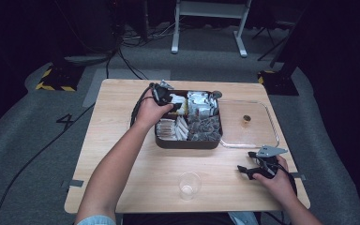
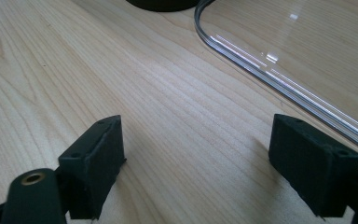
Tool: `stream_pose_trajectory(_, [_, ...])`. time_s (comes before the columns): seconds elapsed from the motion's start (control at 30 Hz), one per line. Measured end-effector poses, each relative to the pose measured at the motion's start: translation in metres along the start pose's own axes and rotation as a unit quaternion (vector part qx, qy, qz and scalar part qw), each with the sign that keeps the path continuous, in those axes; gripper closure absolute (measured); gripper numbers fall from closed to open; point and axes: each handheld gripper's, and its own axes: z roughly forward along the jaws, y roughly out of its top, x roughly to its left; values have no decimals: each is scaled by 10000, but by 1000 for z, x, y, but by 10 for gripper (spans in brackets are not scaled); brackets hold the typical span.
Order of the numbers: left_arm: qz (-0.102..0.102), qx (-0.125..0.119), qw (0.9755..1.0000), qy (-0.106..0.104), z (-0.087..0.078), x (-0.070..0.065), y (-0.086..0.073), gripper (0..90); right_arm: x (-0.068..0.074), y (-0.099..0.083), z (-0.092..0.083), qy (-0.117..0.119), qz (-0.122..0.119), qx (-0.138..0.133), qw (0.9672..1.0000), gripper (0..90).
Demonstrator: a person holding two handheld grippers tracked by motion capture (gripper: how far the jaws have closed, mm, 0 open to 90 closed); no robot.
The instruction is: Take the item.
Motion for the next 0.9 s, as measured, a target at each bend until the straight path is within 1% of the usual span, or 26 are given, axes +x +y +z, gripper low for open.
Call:
stream_pose_trajectory(0.07, [-4,55,10000,-21,8,2,0,471,0,0,0,2,-1,-1,10000,182])
stream_pose_trajectory(0.1, [13,137,9999,-18,15,5,-1,474,0,0,0,7,-3,-1,10000,181])
stream_pose_trajectory(0.13, [13,137,9999,-18,15,5,-1,486,0,0,0,7,-3,-1,10000,181])
stream_pose_trajectory(0.17, [38,171,9998,6,19,7,-2,486,0,0,0,9,-6,-1,10000,181])
stream_pose_trajectory(0.23, [-40,298,9995,53,24,11,-3,522,0,0,0,12,-10,-1,10000,182])
stream_pose_trajectory(0.27, [-67,319,9994,72,26,13,-5,550,0,0,0,13,-11,-1,10000,181])
stream_pose_trajectory(0.3, [-79,399,9991,80,30,17,-7,559,0,0,0,13,-11,-1,10000,181])
stream_pose_trajectory(0.4, [-90,446,9989,58,33,20,-9,567,0,0,0,16,-10,0,10000,182])
stream_pose_trajectory(0.47, [-95,508,9986,70,36,23,-11,577,0,0,0,20,-15,-1,10000,182])
stream_pose_trajectory(0.5, [-123,565,9983,45,39,24,-12,596,0,0,0,21,-18,0,10000,181])
stream_pose_trajectory(0.57, [-149,601,9981,25,40,24,-13,606,0,0,0,21,-18,0,10000,181])
stream_pose_trajectory(0.67, [-149,691,9975,-48,43,23,-13,644,0,0,0,22,-20,1,10000,181])
stream_pose_trajectory(0.87, [-38,894,9959,-98,51,18,-13,691,0,0,0,22,-21,-1,10000,182])
stream_pose_trajectory(0.9, [-38,894,9959,-98,51,18,-13,701,0,0,0,22,-21,-1,10000,182])
